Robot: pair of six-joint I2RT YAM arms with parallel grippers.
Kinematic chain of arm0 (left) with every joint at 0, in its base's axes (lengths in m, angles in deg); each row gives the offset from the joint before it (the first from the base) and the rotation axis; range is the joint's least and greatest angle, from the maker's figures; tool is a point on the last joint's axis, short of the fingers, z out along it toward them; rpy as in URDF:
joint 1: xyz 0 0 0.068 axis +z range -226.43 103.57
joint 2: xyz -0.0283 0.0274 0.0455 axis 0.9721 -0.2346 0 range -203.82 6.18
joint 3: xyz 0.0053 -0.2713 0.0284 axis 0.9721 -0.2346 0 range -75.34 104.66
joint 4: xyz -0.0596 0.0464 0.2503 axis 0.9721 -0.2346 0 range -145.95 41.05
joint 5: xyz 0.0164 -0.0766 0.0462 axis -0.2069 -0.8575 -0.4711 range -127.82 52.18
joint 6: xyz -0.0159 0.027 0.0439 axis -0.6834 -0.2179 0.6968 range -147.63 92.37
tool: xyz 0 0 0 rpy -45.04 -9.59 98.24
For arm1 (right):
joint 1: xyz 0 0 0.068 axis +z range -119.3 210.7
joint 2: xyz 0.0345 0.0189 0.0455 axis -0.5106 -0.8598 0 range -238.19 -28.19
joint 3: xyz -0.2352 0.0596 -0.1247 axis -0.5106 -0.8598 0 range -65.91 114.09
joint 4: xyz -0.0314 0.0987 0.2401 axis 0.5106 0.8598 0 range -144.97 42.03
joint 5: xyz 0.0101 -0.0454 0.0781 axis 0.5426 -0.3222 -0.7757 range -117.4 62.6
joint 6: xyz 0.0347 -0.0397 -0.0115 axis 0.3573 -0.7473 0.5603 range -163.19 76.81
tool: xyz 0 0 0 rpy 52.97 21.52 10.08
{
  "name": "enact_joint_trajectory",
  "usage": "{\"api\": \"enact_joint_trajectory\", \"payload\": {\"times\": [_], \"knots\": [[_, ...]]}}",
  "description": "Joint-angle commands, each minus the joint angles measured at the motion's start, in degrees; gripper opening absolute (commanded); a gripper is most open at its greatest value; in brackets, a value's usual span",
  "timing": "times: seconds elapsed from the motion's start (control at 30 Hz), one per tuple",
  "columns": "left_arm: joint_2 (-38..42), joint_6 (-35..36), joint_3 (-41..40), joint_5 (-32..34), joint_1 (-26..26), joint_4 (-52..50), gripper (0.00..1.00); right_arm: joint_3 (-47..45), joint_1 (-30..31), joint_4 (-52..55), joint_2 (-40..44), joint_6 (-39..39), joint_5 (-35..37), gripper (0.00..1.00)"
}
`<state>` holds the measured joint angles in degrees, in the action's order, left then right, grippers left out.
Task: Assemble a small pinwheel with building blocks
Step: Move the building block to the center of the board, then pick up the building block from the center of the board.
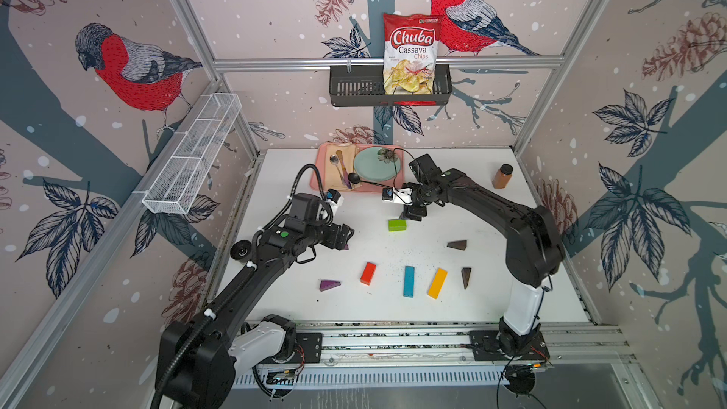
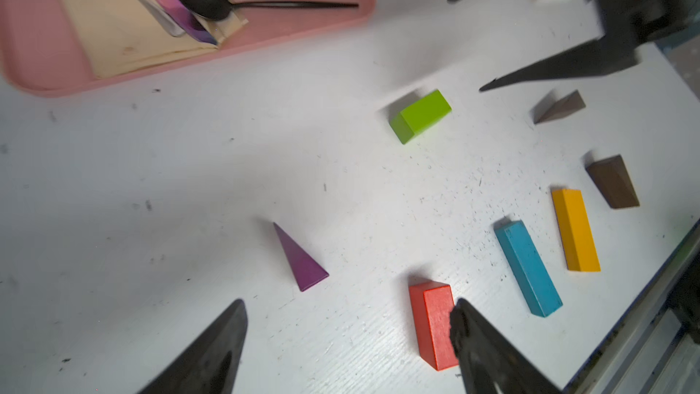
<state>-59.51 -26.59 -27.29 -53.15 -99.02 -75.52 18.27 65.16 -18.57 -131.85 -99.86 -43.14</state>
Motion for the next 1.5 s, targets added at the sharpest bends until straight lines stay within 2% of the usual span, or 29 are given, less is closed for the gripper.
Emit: {"api": "enact_joint_trajectory", "payload": {"times": [0.0,0.1,0.23,0.37,0.5,0.6,0.7,0.9,1.47], "knots": [[-2.36,0.94,1.74,5.23,-2.58,-5.25,0.80,-7.63,0.25,-0.58,9.14,9.82,-2.35,0.77],[-3.06,-0.95,2.34,7.79,-6.43,-7.32,0.76,-15.45,0.36,-3.08,18.20,18.43,-3.85,0.78],[-7.60,-4.63,5.15,12.76,-15.64,-10.00,0.74,-23.98,-0.29,-4.93,27.92,25.78,-5.08,0.80],[-14.73,-9.81,10.83,12.11,-16.39,-16.47,0.70,-28.02,-0.46,-5.01,35.59,30.70,-7.08,0.85],[-15.24,-13.64,11.14,10.43,-17.42,-17.30,0.66,-33.74,-0.27,-7.91,43.81,33.90,-6.39,0.93],[-17.03,-15.04,10.78,11.18,-20.85,-18.01,0.66,-37.94,-0.53,-11.62,48.92,34.46,-5.79,0.98],[-18.43,-18.00,10.39,12.08,-23.89,-18.09,0.66,-38.73,-1.69,-11.97,49.68,34.58,-6.22,1.00],[-18.21,-22.34,6.97,12.19,-24.25,-16.57,0.68,-40.69,-1.94,-13.10,50.64,35.49,-7.02,0.99],[-22.97,-20.67,6.79,10.83,-24.95,-13.32,0.62,-41.29,-2.02,-13.25,50.94,33.93,-7.45,1.00]]}}
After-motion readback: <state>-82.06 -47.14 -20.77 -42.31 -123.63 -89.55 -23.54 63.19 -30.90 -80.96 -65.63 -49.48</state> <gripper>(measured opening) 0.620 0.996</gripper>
